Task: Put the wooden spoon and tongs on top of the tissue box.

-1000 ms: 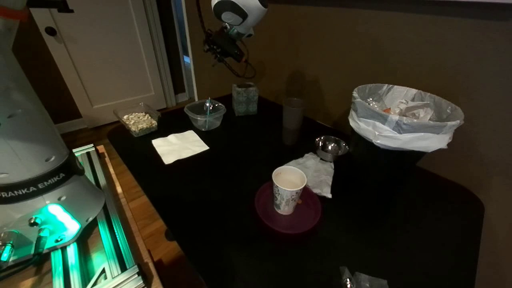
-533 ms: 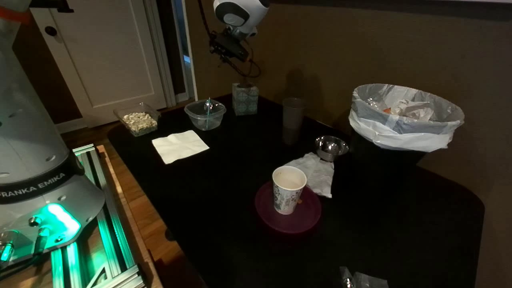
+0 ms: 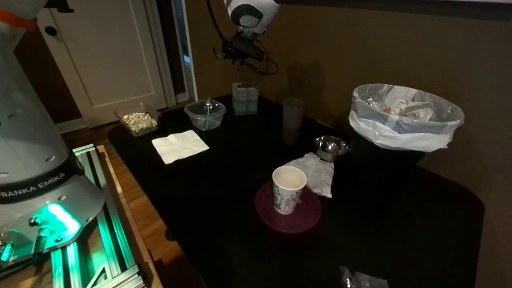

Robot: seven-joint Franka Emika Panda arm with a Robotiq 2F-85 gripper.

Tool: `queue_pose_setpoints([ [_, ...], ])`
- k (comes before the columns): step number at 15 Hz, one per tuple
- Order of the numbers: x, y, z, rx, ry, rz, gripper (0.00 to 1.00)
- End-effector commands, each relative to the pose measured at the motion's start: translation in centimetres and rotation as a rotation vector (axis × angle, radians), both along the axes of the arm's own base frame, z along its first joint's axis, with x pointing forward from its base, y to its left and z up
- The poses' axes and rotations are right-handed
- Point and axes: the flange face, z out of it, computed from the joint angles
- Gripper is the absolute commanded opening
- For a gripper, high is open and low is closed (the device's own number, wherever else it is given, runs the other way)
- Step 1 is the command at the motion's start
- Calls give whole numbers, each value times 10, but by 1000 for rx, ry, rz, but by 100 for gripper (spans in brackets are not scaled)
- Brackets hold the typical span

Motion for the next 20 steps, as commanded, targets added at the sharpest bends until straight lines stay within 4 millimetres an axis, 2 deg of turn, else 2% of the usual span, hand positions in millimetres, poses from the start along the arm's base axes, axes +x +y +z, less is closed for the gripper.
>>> queue_pose_setpoints([
  [1, 32, -8, -16, -21, -66, -51, 16],
  [2, 14, -4, -6, -14, -37, -24, 16],
  [3, 17, -6, -10, -14, -40, -32, 41],
  [5, 17, -6, -12, -11, -36, -32, 41],
  [6, 16, -4, -10, -9, -37, -30, 16],
  [13, 42, -31, -40, -3, -41, 8, 16],
  [20, 58, -73, -59, -79, 4, 40, 16],
])
